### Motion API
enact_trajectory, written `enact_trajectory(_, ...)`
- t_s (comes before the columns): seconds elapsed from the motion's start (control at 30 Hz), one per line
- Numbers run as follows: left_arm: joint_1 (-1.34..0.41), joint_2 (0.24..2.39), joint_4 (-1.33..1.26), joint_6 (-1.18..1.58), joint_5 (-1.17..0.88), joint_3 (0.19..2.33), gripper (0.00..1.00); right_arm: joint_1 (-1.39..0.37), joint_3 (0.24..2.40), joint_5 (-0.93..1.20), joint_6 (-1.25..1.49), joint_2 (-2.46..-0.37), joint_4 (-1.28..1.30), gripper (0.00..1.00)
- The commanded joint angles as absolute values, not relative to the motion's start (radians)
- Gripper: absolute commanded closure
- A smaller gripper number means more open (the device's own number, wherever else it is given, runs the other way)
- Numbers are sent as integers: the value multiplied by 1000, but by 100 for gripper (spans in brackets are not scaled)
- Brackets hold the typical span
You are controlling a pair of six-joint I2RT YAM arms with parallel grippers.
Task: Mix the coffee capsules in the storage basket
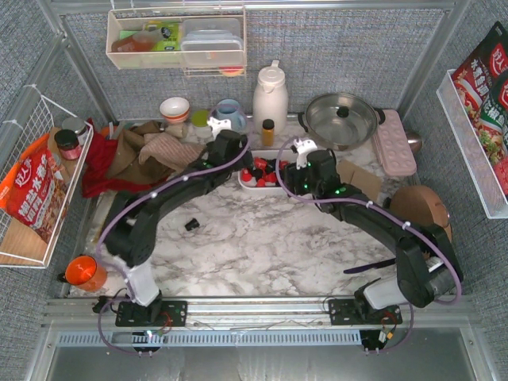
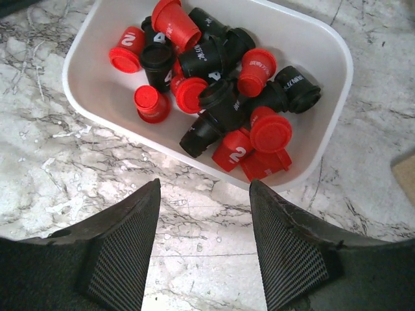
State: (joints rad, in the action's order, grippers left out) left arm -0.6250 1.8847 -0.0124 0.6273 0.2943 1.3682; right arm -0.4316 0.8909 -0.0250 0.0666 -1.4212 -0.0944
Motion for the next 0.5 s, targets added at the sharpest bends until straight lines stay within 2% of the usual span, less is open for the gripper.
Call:
enact_trajectory(0.0, -656, 1673, 35, 484, 357, 1204, 16, -433, 913, 43, 75, -1428, -102, 39)
enact_trajectory(0.2, -668, 1398, 207, 407, 222, 851, 19, -443, 923, 104, 73, -1399, -53, 39)
enact_trajectory(0.33, -668, 1274, 253, 381, 183, 707, 19, -452, 916, 130, 70, -1355, -6, 38)
enact_trajectory(0.47, -668, 1184, 222, 324, 232, 635, 18, -459, 899, 137, 57, -1303, 31, 36)
